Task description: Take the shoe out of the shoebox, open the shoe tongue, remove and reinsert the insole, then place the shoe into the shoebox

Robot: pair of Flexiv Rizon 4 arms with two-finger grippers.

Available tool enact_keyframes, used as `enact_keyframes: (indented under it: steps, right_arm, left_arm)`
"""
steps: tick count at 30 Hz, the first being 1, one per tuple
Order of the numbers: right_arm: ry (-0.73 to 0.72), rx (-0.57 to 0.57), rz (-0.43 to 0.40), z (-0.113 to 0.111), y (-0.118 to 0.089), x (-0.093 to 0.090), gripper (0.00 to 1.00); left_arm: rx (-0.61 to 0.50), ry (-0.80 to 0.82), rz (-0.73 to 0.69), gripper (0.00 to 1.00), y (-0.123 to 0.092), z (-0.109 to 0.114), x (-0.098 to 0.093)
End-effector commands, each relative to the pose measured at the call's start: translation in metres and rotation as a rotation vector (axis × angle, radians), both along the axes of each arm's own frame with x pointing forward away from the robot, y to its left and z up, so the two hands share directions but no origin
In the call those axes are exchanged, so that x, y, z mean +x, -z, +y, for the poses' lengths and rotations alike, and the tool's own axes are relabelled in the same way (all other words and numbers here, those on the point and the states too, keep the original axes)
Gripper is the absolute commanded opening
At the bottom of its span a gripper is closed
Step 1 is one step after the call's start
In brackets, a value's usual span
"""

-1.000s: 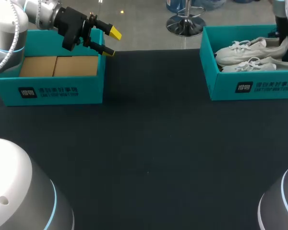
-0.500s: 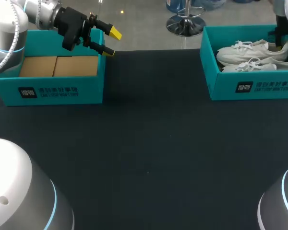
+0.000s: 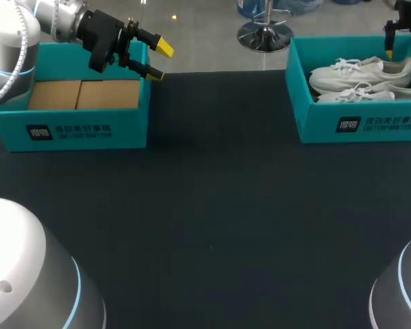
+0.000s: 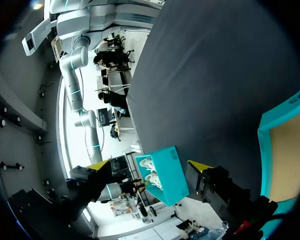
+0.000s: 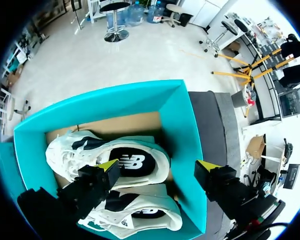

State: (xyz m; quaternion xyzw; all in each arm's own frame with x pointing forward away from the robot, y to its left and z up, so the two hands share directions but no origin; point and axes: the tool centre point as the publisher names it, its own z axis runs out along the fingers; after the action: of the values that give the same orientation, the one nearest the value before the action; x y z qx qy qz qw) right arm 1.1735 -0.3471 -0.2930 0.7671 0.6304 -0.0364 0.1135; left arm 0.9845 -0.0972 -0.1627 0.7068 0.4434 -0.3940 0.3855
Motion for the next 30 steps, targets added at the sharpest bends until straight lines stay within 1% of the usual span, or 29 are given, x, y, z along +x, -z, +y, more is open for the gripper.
enact_keyframes:
  steps: [1, 3, 8, 10, 13, 17, 18, 20, 30]
  right_arm:
    - [-0.012, 0.005, -0.050, 0.014, -0.022, -0.032, 1.00]
    - [-0.023, 0.009, -0.038, 0.021, -0.025, -0.039, 1.00]
    - [-0.025, 0.029, -0.040, 0.037, -0.032, -0.055, 1.00]
    - [-0.018, 0.063, -0.045, 0.042, -0.035, -0.062, 1.00]
    - [-0.014, 0.080, -0.048, 0.054, -0.043, -0.074, 1.00]
    - [-0.018, 0.062, -0.040, 0.067, -0.049, -0.091, 1.00]
    - [-0.018, 0.055, -0.040, 0.070, -0.051, -0.098, 1.00]
    - [0.001, 0.029, -0.057, 0.073, -0.055, -0.106, 1.00]
    - [0.001, 0.029, -0.057, 0.073, -0.055, -0.106, 1.00]
  left_arm:
    - [0.002, 0.002, 0.000, 1.00, 0.000, 0.000, 0.000]
    - [0.002, 0.002, 0.000, 1.00, 0.000, 0.000, 0.000]
    - [0.002, 0.002, 0.000, 1.00, 0.000, 0.000, 0.000]
    - [0.002, 0.002, 0.000, 1.00, 0.000, 0.000, 0.000]
    - [0.002, 0.002, 0.000, 1.00, 0.000, 0.000, 0.000]
    - [0.002, 0.002, 0.000, 1.00, 0.000, 0.000, 0.000]
    - [0.002, 0.002, 0.000, 1.00, 0.000, 0.000, 0.000]
    - [0.002, 0.002, 0.000, 1.00, 0.000, 0.000, 0.000]
    - [0.002, 0.002, 0.000, 1.00, 0.000, 0.000, 0.000]
